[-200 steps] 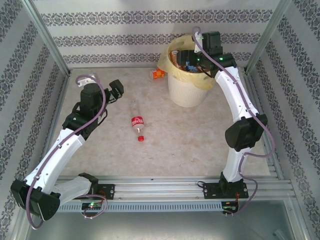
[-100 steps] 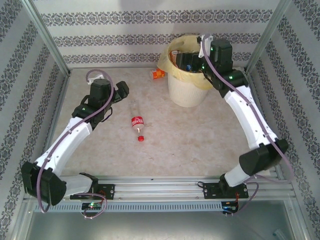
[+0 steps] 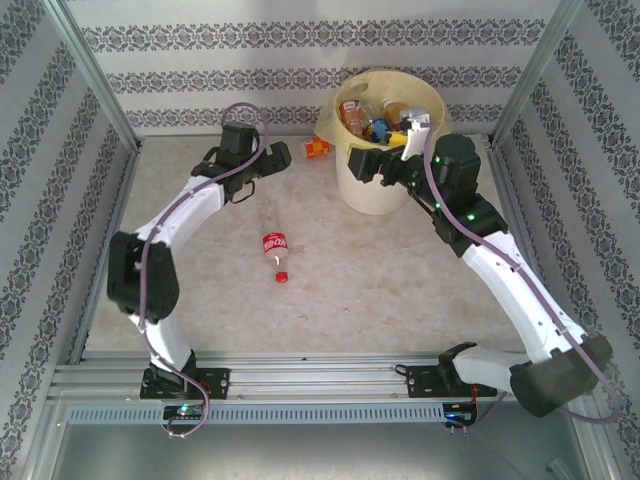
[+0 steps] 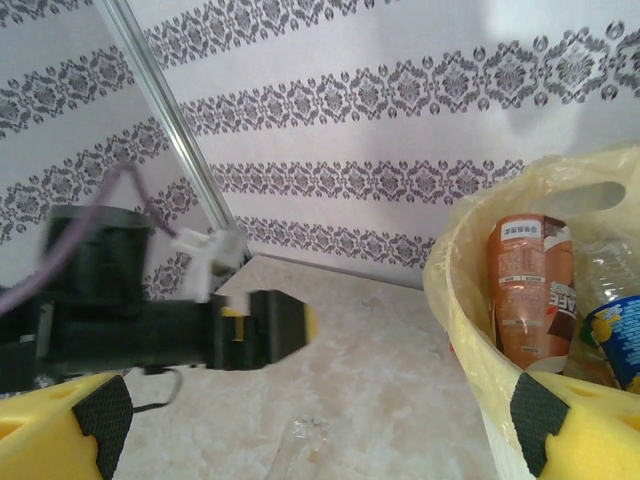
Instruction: Put the plastic bottles in the bin
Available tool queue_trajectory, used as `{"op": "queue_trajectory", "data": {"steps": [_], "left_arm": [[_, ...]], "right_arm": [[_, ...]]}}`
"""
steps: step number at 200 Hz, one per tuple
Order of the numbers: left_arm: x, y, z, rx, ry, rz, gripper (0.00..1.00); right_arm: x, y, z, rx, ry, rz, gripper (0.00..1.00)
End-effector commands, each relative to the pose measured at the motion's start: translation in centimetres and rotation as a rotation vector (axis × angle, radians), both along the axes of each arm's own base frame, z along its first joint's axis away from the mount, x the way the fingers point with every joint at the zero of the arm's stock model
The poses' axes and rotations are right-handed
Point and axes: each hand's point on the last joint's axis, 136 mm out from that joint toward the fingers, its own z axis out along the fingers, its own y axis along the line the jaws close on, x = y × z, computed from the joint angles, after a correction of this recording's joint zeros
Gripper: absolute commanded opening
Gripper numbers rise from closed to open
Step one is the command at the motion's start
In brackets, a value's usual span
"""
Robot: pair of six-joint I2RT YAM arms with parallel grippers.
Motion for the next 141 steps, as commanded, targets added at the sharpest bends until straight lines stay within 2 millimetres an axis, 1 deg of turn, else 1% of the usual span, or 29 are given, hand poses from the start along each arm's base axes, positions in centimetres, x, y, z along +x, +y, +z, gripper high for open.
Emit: {"op": "queue_trajectory", "data": {"steps": [1,17,32,33,42,44,60,90,105,141], "left_arm": [[3.5,-1.1,0.4,0.118,-0.119,-0.161,1.00],[5.6,-2.0,-1.5,0.175,-0.143,-0.246,1.00],[7.2,-2.5,-3.3,0.167,-0.148,-0.313,1.00],[7.3,-2.5,-3.1,0.164,-0.154,-0.319,1.00],[8.3,-2.9,-4.0,0.147,-0.164,-0.369,1.00],[8.4,-2.9,-3.9,0.143,-0.169,-0.377,1.00],[9.8,-3.1,-5.4,0.147,-0.198,-0.440,1.00],[11.8,-3.3,-7.6,0.172,-0.210,-0.519,1.00],[12.8,-3.4,-8.2,0.199,-0.236,-0.562,1.00],[14.9,-3.4,-10.2,0.279,-0.279,-0.587,1.00]], "right_arm": [[-1.2,-1.2,1.5,-0.011,-0.081,-0.041,0.98],[-1.6,-2.0,1.2,-0.032,-0.087,-0.073,0.98],[-1.8,-2.6,1.2,-0.051,-0.096,-0.098,0.98],[-1.8,-2.6,1.2,-0.052,-0.097,-0.099,0.98],[-1.9,-2.9,1.1,-0.060,-0.101,-0.110,0.98],[-1.9,-2.9,1.2,-0.061,-0.102,-0.111,0.98],[-2.0,-3.4,1.1,-0.075,-0.104,-0.130,0.98],[-1.8,-4.0,0.9,-0.099,-0.104,-0.159,0.98],[-1.7,-4.3,1.0,-0.100,-0.108,-0.174,0.98],[-1.3,-5.0,1.3,-0.104,-0.125,-0.215,0.98]]}}
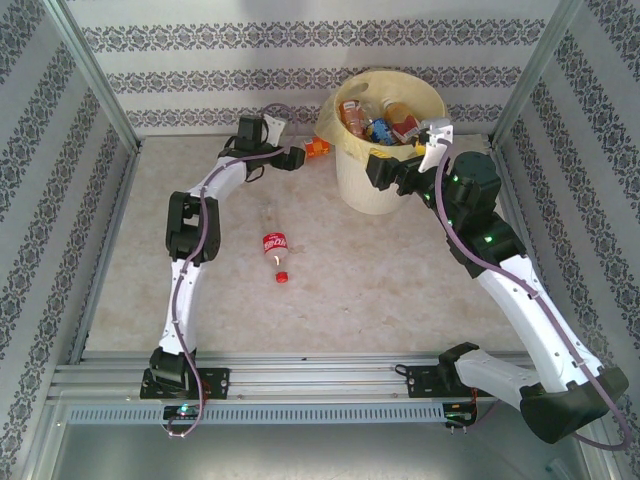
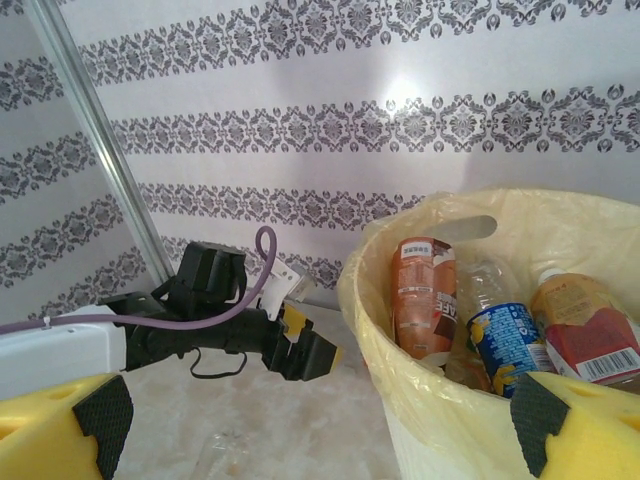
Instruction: Put the plastic bottles in the bin
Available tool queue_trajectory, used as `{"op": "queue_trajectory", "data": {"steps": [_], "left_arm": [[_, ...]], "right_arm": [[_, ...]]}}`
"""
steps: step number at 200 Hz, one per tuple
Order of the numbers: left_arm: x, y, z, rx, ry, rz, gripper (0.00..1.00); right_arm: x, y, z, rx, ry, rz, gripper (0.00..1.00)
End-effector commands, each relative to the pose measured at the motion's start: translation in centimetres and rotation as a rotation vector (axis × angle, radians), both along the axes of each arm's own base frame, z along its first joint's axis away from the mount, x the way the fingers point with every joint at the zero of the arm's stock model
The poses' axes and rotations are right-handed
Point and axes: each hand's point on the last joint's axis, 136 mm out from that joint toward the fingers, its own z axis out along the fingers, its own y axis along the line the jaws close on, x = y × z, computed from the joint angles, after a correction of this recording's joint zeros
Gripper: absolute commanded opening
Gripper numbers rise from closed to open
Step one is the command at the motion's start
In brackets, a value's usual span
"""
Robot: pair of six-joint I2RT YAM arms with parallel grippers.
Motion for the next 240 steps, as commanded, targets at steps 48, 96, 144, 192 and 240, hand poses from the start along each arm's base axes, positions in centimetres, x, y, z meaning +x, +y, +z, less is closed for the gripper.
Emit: {"op": "queue_trajectory", "data": {"steps": [48,96,144,192,240], "left_arm": [[3.4,-1.3,-0.6,0.101,-0.216,-0.142,1.00],[4.8,-2.8,-1.2,0.131,-0.317,-0.198,1.00],[5.0,-6.4,-1.2,0.140,-0.434,-0.271,0.95],[5.4,-7.2,-1.2,0.161,-0.494,-0.265,0.70],[5.3,-5.9,-1.6,0.200,-0.445,-0.237,0.58]], "right_arm": [[1.0,-2.0,0.6,-0.017,-0.046,-0.098,0.98],[1.9,-2.2,0.1,-0.034,-0.028,-0.115,0.98],[3.2,-2.1,-0.4,-0.053,-0.013,-0.130,0.98],[3.8,-1.9,-0.5,-0.070,-0.004,-0.128,0.98],[3.6,-1.8,-0.5,-0.058,-0.002,-0.122,0.98]]}}
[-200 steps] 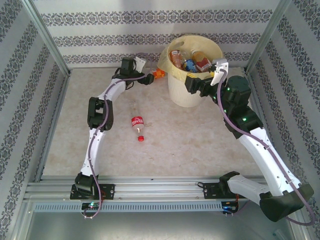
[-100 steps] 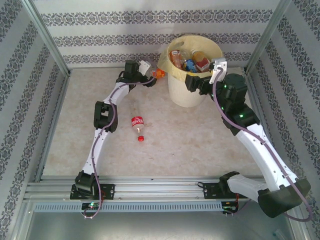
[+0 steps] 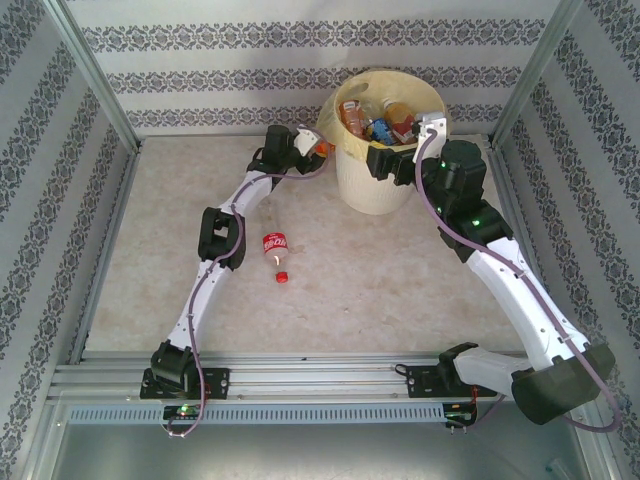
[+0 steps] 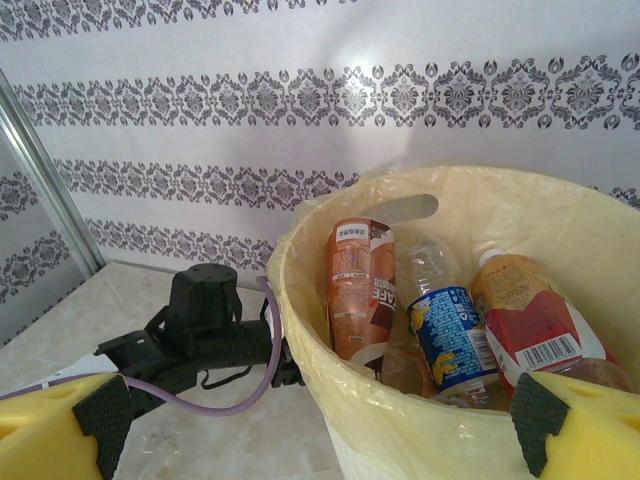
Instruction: Put the plastic bottles in the bin
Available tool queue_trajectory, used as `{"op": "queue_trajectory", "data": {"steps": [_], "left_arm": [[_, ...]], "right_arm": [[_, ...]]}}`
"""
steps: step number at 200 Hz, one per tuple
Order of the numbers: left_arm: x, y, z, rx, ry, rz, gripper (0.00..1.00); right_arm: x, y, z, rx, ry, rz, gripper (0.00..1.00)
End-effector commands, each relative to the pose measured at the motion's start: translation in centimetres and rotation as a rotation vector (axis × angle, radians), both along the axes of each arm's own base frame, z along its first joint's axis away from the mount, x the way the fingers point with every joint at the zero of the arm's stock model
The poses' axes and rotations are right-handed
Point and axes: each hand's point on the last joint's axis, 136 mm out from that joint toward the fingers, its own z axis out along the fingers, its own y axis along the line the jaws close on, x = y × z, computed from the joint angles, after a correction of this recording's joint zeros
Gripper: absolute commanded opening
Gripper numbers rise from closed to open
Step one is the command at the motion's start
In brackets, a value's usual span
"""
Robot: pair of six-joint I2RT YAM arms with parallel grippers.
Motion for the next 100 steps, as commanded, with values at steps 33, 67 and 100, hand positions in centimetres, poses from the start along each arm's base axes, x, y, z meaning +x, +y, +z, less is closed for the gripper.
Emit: {"op": "queue_trajectory", "data": {"steps": [33,67,100], "left_arm": [[0.0,3.1,4.6,-0.050,-0.082,0.098,0.56],[-2.3,5.5,8.0,-0.126,-0.083,0.159,0.56],[-6.0,6.6,9.7,-0.117,-0.085,0.173,0.56]], "right_arm": [[-0.6,-0.9,1.7,0.023,-0.046,-0.025,0.98],[-1.3,-0.8,2.0,0.048,-0.052,-0.008,0.98],[-2.0,-0.7,2.0,0.089,-0.055,0.003,0.98]]}}
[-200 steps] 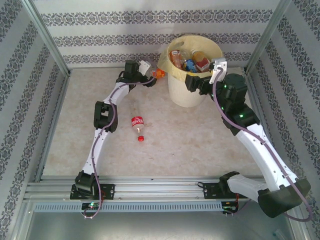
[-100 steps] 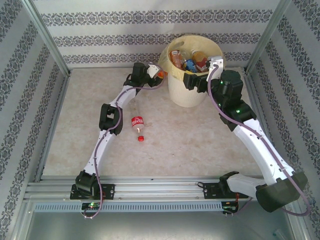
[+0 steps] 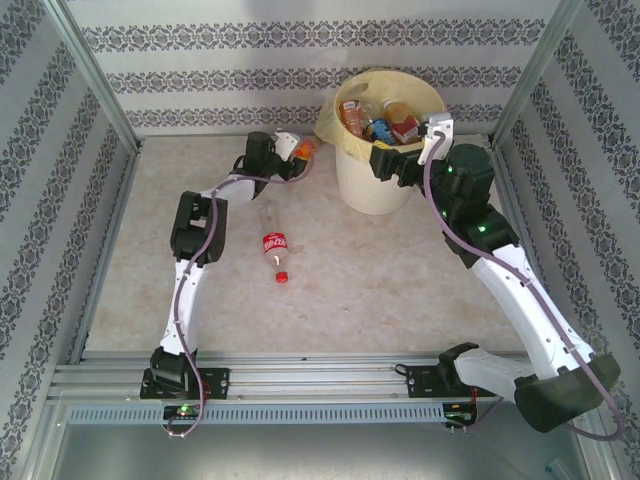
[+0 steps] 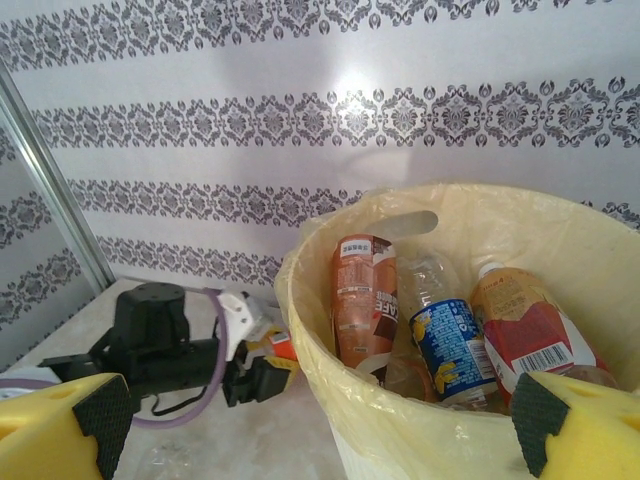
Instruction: Put the plastic bottles in the bin
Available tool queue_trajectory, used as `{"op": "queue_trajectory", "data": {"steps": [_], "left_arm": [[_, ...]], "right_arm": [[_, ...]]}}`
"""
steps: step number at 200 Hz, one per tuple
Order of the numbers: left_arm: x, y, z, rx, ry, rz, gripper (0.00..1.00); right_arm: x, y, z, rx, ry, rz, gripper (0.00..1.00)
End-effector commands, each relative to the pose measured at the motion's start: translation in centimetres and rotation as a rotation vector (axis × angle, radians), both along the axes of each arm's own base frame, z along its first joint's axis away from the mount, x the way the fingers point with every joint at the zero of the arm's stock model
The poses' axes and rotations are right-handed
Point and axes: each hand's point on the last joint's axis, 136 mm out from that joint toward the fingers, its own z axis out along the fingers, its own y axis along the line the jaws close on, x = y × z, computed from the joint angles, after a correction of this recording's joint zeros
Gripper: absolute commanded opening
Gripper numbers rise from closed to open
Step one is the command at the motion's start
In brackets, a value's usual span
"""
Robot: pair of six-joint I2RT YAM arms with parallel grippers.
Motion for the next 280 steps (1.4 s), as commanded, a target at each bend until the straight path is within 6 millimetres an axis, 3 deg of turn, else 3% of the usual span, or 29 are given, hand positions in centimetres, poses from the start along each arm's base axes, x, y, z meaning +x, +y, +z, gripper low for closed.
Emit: {"op": "queue_trajectory", "data": {"steps": [1,76,149,224,280], "left_arm": [[-1.0,1.0,7.4,-0.056,-0.160,0.028,0.56],[-8.8,3.5,11.2,-0.183,-0.031,0.142,0.55],[-15.7,5.1,15.4,-0.394,0.078,0.247,0.51],[-23.9,3.7,21.7,-0.556,0.122,0.137,0.52],[-28.0,2.0,25.8,-0.729,0.129,-0.028,0.52]], "right_arm": [[-0.7,-0.3,0.7,0.056,-0.022,0.005,0.98],[-2.5,1.6,-0.5,0.190,0.062,0.118,0.98],[-2.2,3.0,-3.5,0.307,0.177,0.134,0.98],[-1.0,3.7,-5.5,0.455,0.271,0.103,0.98],[-0.3,5.8,-4.2,0.499,0.286,0.197,0.98]]}}
